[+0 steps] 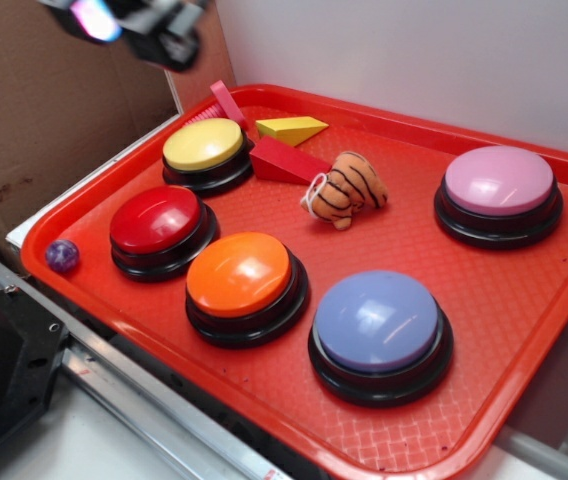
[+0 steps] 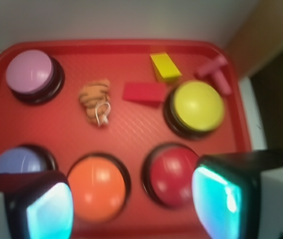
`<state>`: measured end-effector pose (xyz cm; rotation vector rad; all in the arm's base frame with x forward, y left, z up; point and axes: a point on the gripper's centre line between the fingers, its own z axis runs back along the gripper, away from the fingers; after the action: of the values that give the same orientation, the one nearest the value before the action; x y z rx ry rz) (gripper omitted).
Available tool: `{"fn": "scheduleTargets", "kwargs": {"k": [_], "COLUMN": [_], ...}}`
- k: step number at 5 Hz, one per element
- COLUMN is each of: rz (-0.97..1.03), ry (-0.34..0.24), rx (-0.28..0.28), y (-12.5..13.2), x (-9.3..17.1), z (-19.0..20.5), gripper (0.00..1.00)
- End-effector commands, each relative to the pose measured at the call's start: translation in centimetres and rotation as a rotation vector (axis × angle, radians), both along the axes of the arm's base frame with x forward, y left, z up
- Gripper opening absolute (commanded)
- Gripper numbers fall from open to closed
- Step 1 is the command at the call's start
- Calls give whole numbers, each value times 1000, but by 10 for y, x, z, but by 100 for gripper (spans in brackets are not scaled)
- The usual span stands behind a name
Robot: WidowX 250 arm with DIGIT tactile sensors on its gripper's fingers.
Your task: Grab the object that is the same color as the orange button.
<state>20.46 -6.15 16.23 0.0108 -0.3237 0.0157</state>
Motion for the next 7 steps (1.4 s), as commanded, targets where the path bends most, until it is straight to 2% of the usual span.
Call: {"fn": "scheduleTargets", "kwargs": {"k": [1,2,3,5,6,7], "rz": [-33,-34,-10,-14,-41,15], "ry": [-92,-95,-67,-25,12,35], "rx": [-56,-13,16,36,29,55], "y": [-28,-36,-35,-38,-40,-33], "x": [64,80,87,97,106,109], "z": [-43,-70,-92,-123,-136,-135], "gripper": [100,100,100,100,100,5]}}
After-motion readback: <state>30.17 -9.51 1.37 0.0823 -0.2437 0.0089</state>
